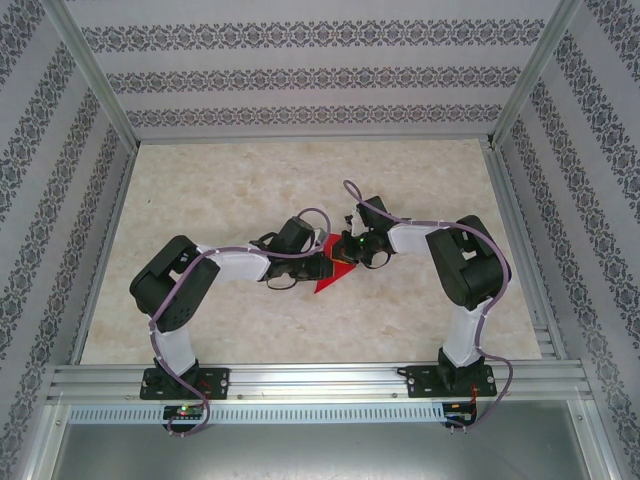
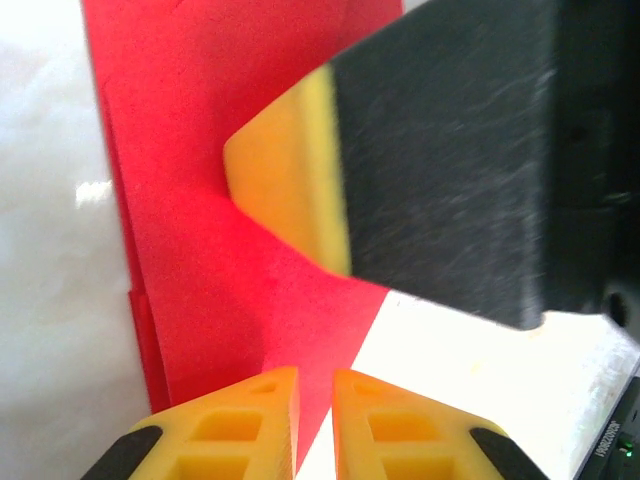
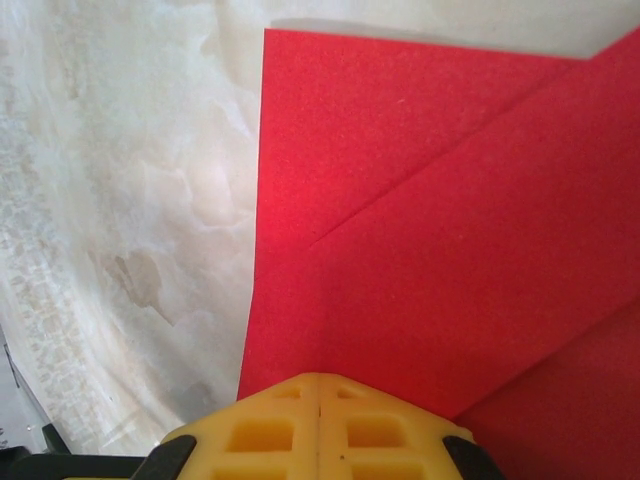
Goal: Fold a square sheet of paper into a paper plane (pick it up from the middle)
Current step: Fourth fold the wing at the center of the table.
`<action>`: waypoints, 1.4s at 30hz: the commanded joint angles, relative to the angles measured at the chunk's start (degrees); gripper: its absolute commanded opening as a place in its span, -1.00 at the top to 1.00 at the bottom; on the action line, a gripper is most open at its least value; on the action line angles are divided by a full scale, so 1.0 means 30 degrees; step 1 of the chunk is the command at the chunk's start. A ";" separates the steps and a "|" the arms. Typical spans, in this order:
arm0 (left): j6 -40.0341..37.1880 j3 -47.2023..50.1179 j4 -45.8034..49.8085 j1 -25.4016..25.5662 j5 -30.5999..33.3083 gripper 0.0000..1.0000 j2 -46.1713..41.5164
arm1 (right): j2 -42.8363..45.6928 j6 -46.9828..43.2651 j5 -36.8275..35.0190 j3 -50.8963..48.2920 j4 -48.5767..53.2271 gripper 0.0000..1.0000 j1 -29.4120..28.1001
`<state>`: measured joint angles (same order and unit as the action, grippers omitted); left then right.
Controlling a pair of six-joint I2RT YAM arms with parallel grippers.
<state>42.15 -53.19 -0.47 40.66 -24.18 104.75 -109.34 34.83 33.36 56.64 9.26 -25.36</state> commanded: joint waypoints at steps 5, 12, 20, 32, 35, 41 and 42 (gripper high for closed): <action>0.0015 0.0574 0.1618 0.0185 0.0326 0.68 0.0241 | -0.1317 -0.0371 -0.1747 -0.0063 0.1094 0.97 0.0130; 0.0068 0.0980 0.1731 0.0244 0.0204 0.74 0.0122 | -0.1373 -0.0407 -0.1862 -0.0012 0.1293 0.97 0.0135; -0.0049 0.1722 0.2099 0.0346 0.0240 0.79 -0.0445 | -0.1464 -0.0422 -0.1980 -0.0007 0.1453 0.97 0.0182; -0.0724 0.2545 0.3410 0.0738 0.0239 0.83 -0.1366 | -0.1403 -0.0309 -0.2362 -0.0159 0.1656 0.98 0.0325; -0.0603 0.2825 0.3595 0.0803 0.0472 0.83 -0.1545 | -0.1460 -0.0279 -0.2391 -0.0134 0.1685 0.98 0.0398; -0.0689 0.3041 0.4017 0.1078 0.0737 0.83 -0.1621 | -0.1577 -0.0241 -0.2450 -0.0158 0.1734 0.98 0.0483; -0.0716 0.3044 0.4073 0.1104 0.0770 0.83 -0.1606 | -0.1595 -0.0238 -0.2478 -0.0146 0.1759 0.98 0.0512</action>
<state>41.21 -46.48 2.22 42.17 -20.99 100.12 -110.04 34.83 34.04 57.41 10.04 -24.97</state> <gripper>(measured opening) 0.086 0.049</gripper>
